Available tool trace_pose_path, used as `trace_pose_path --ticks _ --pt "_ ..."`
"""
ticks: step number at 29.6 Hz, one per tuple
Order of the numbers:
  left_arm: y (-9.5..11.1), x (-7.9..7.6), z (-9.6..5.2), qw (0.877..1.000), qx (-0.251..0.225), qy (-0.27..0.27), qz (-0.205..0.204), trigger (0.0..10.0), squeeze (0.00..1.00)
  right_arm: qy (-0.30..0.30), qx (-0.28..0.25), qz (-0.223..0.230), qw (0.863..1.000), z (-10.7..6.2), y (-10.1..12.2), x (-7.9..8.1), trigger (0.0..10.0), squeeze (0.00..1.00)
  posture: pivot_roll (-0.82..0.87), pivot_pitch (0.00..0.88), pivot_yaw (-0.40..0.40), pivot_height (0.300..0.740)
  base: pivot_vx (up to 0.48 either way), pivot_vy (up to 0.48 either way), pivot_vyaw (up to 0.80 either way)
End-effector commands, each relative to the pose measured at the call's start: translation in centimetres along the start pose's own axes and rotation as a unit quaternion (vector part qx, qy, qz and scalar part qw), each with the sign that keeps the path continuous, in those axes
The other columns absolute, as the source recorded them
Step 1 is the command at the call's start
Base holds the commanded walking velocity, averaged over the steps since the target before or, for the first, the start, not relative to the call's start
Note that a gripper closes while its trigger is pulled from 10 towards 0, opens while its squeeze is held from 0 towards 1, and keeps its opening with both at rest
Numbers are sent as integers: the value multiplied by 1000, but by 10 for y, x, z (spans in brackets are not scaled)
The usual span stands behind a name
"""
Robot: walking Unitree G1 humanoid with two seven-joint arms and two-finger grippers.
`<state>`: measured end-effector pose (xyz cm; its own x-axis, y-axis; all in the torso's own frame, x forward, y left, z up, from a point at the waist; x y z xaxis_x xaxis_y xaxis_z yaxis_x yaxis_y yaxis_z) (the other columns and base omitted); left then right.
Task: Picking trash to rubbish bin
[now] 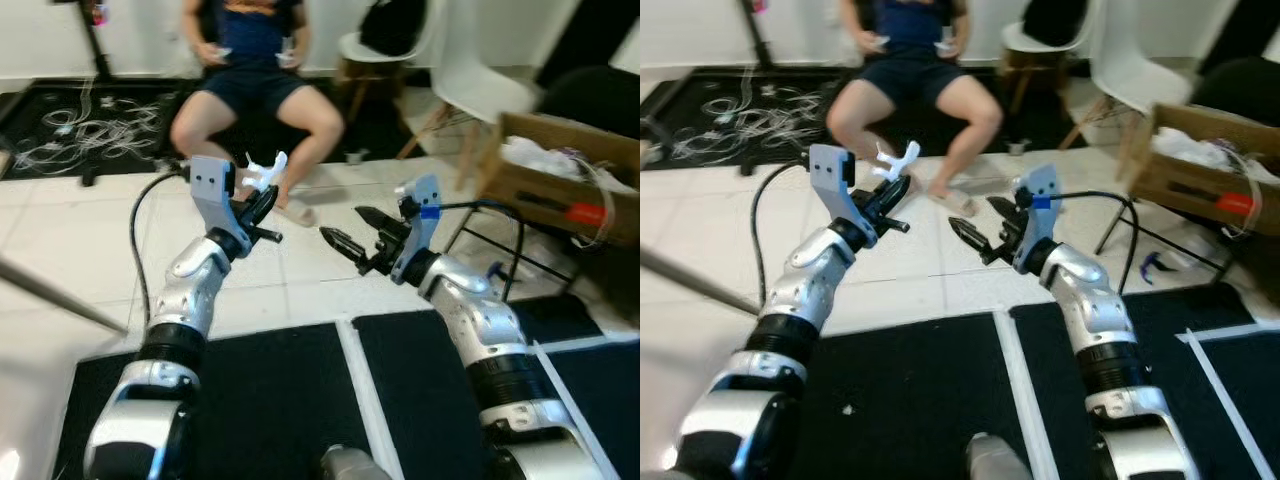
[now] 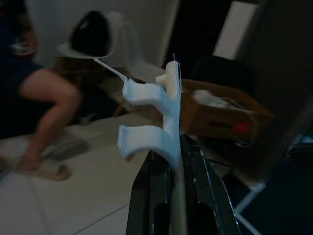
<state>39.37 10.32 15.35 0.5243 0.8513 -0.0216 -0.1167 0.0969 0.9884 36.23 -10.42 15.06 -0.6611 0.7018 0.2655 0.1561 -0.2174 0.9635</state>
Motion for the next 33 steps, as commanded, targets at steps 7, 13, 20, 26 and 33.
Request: trace_pose_path --ticks 7,13,20,26,33 --pt "-2 0 -1 1000 2 0 -3 10000 0 0 4 7 1000 1 -4 1 10000 0 -86 0 -21 740 0 0 -800" --pt "-2 0 -1 1000 2 1 -3 10000 0 0 4 7 1000 1 -3 1 10000 0 -85 0 -20 740 0 0 -800" --pt "-2 0 -1 1000 2 1 -3 10000 0 1 4 7 1000 1 -3 1 10000 0 -86 0 -20 740 0 0 -800" --pt "-2 -1 0 1000 0 1 -3 10000 0 -1 7 -13 1000 0 -1 1 10000 0 -98 0 -21 740 0 0 -533" --pt "-1 1 -4 1000 2 -2 4 10000 0 -4 4 -42 999 1 -2 8 10000 0 -87 0 2 740 0 0 0"
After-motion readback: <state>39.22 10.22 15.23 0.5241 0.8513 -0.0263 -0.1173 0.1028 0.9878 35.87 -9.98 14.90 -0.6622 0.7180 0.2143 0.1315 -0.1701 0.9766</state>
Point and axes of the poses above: a point about 5 cm out from each wrist's last joint towards the gripper, its own z axis pointing out of the wrist towards the gripper, its own y axis along the axis of the wrist's last joint, x = y × z, the point moved 4 cm from there along z, pointing out of the wrist towards the gripper, and after that the axes turned 9 degrees about z, right-handed, at the moved point
